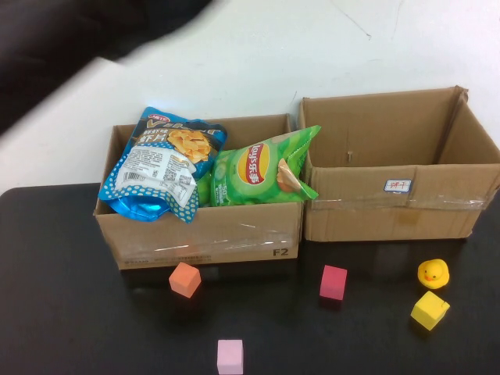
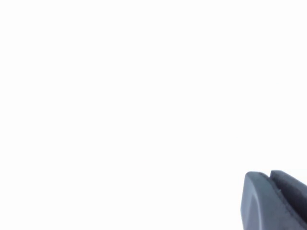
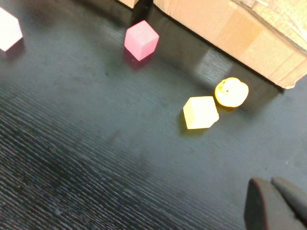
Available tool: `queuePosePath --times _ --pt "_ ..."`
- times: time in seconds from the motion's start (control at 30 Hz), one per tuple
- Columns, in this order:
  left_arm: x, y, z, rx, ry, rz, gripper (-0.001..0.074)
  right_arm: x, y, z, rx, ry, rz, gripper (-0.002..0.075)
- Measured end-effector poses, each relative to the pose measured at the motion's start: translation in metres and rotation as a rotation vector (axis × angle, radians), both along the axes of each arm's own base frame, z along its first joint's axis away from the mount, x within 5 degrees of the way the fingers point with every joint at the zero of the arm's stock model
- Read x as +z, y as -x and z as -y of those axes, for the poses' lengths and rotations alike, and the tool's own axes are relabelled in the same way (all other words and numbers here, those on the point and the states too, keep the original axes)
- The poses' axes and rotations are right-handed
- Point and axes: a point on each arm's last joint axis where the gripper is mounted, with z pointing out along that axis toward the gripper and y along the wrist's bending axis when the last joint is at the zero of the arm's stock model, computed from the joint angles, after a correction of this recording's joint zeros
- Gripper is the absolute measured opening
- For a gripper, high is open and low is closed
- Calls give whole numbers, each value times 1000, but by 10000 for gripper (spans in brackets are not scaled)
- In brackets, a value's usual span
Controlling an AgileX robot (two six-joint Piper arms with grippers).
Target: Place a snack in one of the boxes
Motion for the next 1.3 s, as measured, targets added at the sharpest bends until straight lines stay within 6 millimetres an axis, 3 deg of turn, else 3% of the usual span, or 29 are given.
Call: queuePosePath --times 0.13,0.3,0.47,0.63,0.73,0.83,1.07,1.17,1.3 --pt "36 30 -6 -236 139 137 -1 1 0 -1 3 -10 6 -1" --pt "56 61 17 -714 282 230 -1 1 -1 -2 -1 -28 9 -1" --pt "47 85 45 -1161 295 156 -1 1 -1 -2 -3 -32 9 -1" --pt "14 103 59 -1387 -11 -102 -1 0 0 0 -12 -19 -3 -1" --pt "-7 101 57 -1340 -126 -343 -1 0 0 0 -14 -18 -6 -1" --pt "-24 88 52 -1159 -176 -530 -1 -1 1 -1 -15 -32 -21 -1" --pt "-44 57 19 -613 -264 -682 -1 0 2 -4 3 -59 -26 -1" --pt "-47 62 1 -514 -266 -681 -1 0 2 -5 21 -69 -24 -1" --pt "-51 87 -31 -471 -259 -660 -1 0 3 -7 46 -62 -23 -1"
